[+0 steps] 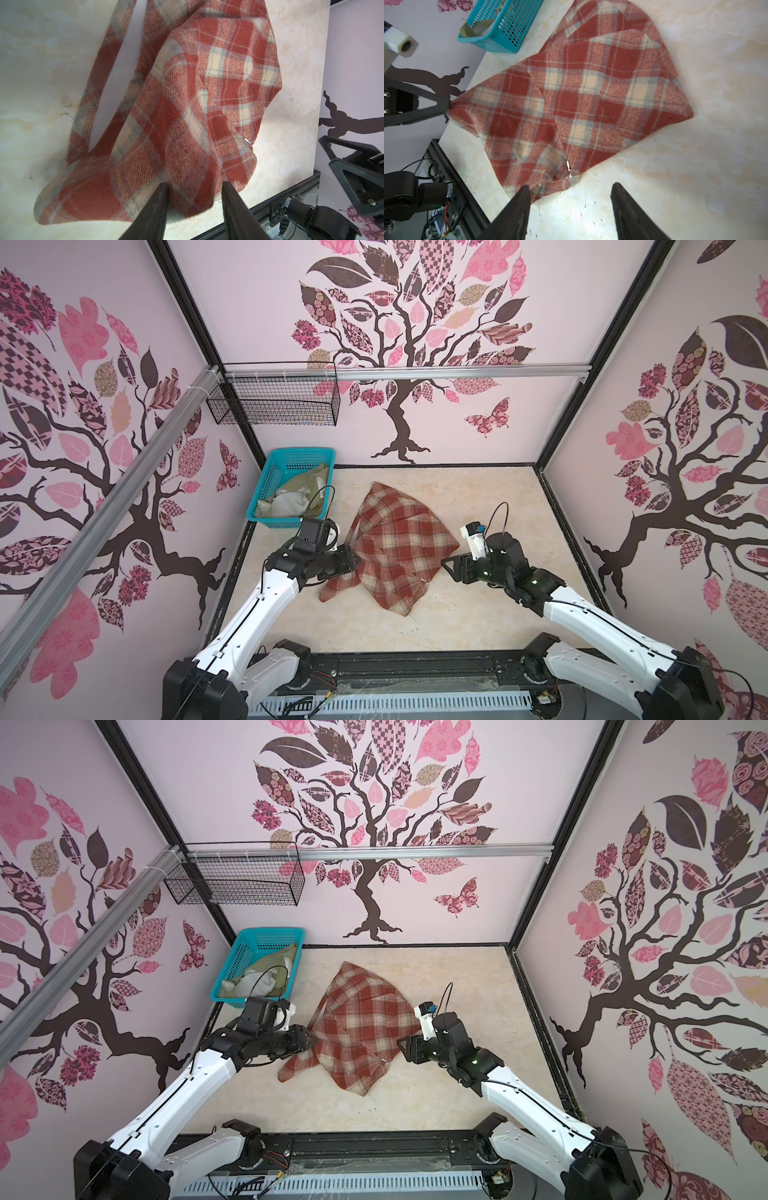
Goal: Fold and stack skirts
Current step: Rotate the skirt at the center of the table.
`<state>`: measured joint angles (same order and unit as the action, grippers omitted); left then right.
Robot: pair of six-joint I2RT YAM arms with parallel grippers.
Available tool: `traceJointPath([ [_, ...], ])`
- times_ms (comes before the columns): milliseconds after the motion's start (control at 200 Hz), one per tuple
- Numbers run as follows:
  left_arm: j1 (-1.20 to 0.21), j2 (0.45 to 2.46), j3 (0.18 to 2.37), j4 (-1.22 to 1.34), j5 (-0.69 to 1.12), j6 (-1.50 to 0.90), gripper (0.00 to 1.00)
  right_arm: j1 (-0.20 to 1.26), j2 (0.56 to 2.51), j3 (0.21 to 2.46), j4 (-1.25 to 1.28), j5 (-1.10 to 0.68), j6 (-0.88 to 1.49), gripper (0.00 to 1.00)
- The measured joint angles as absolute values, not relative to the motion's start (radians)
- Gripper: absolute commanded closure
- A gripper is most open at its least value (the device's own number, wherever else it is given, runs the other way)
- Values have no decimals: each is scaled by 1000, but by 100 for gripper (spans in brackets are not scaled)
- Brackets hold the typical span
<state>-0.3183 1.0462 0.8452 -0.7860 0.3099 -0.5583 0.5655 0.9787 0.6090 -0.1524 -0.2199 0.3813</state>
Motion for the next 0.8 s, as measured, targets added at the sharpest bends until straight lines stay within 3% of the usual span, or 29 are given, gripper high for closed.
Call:
traceJointPath([
  [300, -318, 1054, 846, -862, 249, -569, 58, 467, 1349, 799, -27, -188, 382, 44],
  [560, -319, 1296, 829, -686, 248, -615, 67, 371, 1657, 930, 35, -156, 398, 52],
  [800, -319, 1486, 845, -595, 232, -609, 69, 372, 1744, 945, 40, -151, 424, 59],
])
